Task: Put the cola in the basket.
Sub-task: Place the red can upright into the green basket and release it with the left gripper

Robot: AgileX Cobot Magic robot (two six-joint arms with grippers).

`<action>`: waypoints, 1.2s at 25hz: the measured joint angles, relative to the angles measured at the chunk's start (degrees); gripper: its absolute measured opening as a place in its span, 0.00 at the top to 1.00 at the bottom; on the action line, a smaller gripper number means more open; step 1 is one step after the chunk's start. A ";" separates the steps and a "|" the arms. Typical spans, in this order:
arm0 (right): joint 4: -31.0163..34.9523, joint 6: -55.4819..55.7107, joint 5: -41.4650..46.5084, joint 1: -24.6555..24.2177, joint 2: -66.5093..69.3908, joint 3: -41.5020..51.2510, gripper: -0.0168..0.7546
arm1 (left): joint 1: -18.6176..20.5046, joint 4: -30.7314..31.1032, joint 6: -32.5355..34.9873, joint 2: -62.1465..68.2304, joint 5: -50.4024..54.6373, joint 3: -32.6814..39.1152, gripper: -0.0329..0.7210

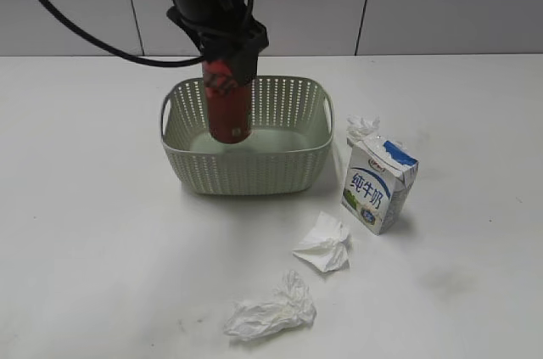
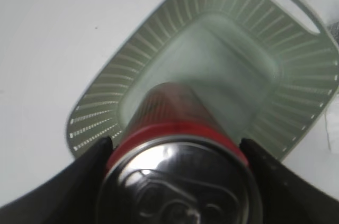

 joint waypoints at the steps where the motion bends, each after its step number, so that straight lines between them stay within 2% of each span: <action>1: 0.00 0.00 0.00 0.00 0.00 0.00 0.21 | -0.16 0.00 0.00 0.92 -0.08 0.00 0.25; 5: 0.00 0.00 0.00 0.00 0.00 0.00 0.21 | -0.34 -0.99 0.00 3.64 -1.58 0.00 0.25; 11: 0.00 0.00 0.00 0.00 0.00 0.00 0.21 | -0.40 -7.06 0.00 5.79 -5.96 -0.06 0.25; 22: 0.00 0.00 0.00 0.00 0.00 0.00 0.21 | -0.41 -5.43 0.00 7.04 -6.04 -0.06 0.25; 26: 0.00 0.00 0.00 0.00 0.00 0.00 0.21 | -0.41 -5.50 0.00 6.90 -5.33 -0.17 0.11; 30: 0.00 0.00 0.00 0.00 0.00 0.00 0.21 | -0.28 -5.63 0.00 5.35 -3.91 -0.18 0.10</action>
